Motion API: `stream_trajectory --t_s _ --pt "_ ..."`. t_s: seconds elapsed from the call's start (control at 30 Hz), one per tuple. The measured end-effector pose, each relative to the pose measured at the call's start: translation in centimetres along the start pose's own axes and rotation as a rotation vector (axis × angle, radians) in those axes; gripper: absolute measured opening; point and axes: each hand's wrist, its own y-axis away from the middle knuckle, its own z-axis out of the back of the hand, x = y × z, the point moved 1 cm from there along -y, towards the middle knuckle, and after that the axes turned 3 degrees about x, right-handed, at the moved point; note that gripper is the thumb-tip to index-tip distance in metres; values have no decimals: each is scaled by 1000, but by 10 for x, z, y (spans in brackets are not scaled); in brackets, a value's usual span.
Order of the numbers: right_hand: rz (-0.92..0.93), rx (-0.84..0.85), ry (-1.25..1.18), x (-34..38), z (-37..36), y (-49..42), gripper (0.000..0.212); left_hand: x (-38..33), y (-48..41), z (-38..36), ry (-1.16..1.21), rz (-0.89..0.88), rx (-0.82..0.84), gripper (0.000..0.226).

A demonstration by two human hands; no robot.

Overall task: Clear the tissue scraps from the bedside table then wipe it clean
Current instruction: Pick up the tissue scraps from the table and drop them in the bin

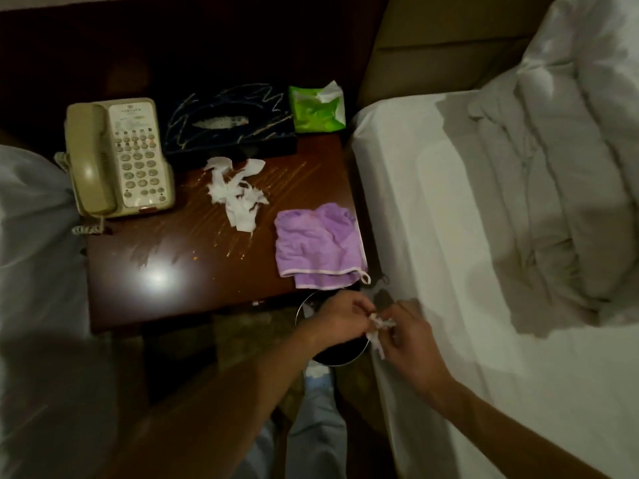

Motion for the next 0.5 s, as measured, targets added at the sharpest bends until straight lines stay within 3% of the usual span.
stream_trajectory --t_s 0.17,0.27,0.4,0.5 --pt "-172 92 -27 -36 -60 -9 23 36 -22 -10 -377 102 -60 48" --pt "-321 186 -96 -46 -90 -28 22 45 -31 -5 -576 147 -91 48" --pt "-468 356 -130 -56 -122 -38 46 50 -36 2 -644 197 -102 47" --pt "-505 374 -120 -58 -128 -34 57 53 -39 7 -674 194 -74 53"
